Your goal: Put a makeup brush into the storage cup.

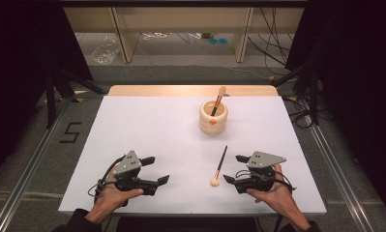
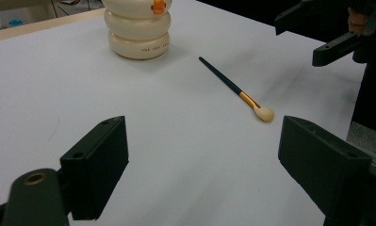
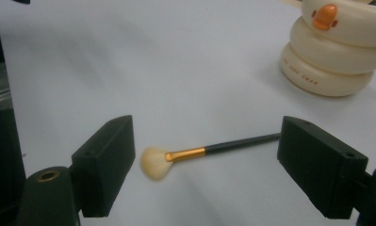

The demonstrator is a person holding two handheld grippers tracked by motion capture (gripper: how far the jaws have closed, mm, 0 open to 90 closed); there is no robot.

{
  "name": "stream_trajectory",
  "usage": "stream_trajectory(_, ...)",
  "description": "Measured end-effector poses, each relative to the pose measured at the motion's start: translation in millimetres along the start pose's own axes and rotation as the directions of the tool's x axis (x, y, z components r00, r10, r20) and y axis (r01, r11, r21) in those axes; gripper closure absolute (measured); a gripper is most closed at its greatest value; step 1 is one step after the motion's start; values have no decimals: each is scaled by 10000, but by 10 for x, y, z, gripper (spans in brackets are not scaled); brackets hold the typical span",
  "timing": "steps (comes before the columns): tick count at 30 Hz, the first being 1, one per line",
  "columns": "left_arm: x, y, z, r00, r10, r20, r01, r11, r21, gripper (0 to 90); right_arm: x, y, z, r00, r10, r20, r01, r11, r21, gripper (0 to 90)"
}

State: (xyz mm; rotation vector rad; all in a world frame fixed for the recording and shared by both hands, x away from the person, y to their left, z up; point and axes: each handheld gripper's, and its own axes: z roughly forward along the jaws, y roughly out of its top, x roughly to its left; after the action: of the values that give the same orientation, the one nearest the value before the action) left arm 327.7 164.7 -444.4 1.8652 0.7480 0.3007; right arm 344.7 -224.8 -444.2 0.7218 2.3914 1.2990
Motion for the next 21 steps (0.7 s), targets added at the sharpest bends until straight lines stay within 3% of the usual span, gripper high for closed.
stream_trajectory(4,11,0,3,10000,26,-47,-26,10000,10,165,-31,47,51,9992,-258,-305,273,9985,474,169)
stream_trajectory(8,17,0,0,10000,4,-59,-5,10000,-48,165,-131,131,125,9919,-753,-1025,828,9940,709,161)
stream_trajectory(10,17,-2,3,9999,117,-2,-117,9999,-12,172,-178,159,180,9831,-938,-1572,1095,9895,947,171)
stream_trajectory(16,-3,-2,5,9995,315,-31,-315,9995,-13,193,-249,233,340,9581,-1477,-2453,1896,9692,1571,193)
stream_trajectory(21,-12,4,-5,9998,172,-92,-173,9998,-30,173,-290,297,411,9470,-1823,-2646,2288,9608,1567,194)
